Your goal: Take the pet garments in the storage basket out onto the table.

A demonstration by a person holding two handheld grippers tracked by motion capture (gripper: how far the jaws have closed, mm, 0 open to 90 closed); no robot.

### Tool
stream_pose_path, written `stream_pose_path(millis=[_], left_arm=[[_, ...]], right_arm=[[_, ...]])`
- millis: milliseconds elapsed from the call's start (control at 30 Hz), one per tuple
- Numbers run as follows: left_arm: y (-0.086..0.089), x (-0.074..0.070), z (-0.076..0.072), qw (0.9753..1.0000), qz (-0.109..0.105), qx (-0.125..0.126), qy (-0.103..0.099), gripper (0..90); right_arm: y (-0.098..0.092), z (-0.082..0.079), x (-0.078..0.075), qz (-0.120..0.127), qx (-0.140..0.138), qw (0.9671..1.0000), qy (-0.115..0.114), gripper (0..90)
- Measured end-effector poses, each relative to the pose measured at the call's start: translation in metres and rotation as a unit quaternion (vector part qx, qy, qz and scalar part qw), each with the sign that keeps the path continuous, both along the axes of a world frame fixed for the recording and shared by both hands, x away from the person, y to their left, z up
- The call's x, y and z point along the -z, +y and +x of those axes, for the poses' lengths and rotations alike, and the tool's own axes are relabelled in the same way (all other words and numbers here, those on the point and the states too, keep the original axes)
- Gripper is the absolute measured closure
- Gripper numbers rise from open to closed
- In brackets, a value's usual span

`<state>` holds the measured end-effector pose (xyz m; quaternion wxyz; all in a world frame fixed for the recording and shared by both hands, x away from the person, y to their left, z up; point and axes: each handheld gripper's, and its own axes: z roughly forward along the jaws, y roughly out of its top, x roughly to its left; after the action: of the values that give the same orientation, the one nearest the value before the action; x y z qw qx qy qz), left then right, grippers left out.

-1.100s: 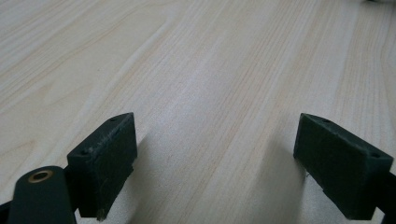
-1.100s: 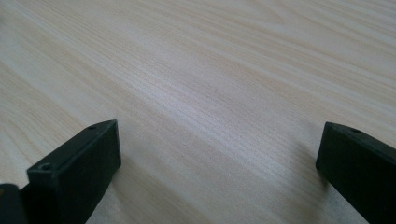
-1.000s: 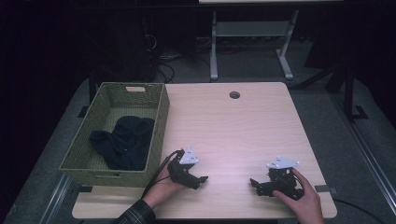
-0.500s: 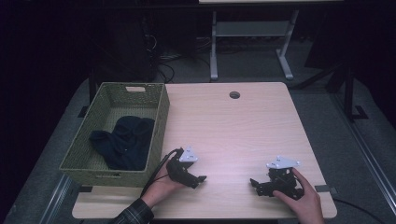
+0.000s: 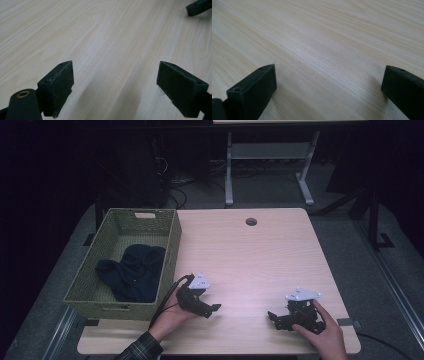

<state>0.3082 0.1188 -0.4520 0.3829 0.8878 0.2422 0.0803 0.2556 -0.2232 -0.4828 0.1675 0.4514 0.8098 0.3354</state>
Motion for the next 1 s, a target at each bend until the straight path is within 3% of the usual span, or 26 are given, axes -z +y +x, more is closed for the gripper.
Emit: stream_pose_path(millis=[500, 1000], left_arm=[[0.000, -0.009, 0.001, 1.0000, -0.004, 0.000, -0.004, 13.7], [0.001, -0.015, 0.002, 0.9999, -0.014, -0.007, 0.005, 13.7]], right_arm=[[0.000, 0.000, 0.000, 0.000, 0.000, 1.0000, 0.000, 0.0], [0.000, 0.000, 0.000, 0.000, 0.000, 1.0000, 0.000, 0.0]])
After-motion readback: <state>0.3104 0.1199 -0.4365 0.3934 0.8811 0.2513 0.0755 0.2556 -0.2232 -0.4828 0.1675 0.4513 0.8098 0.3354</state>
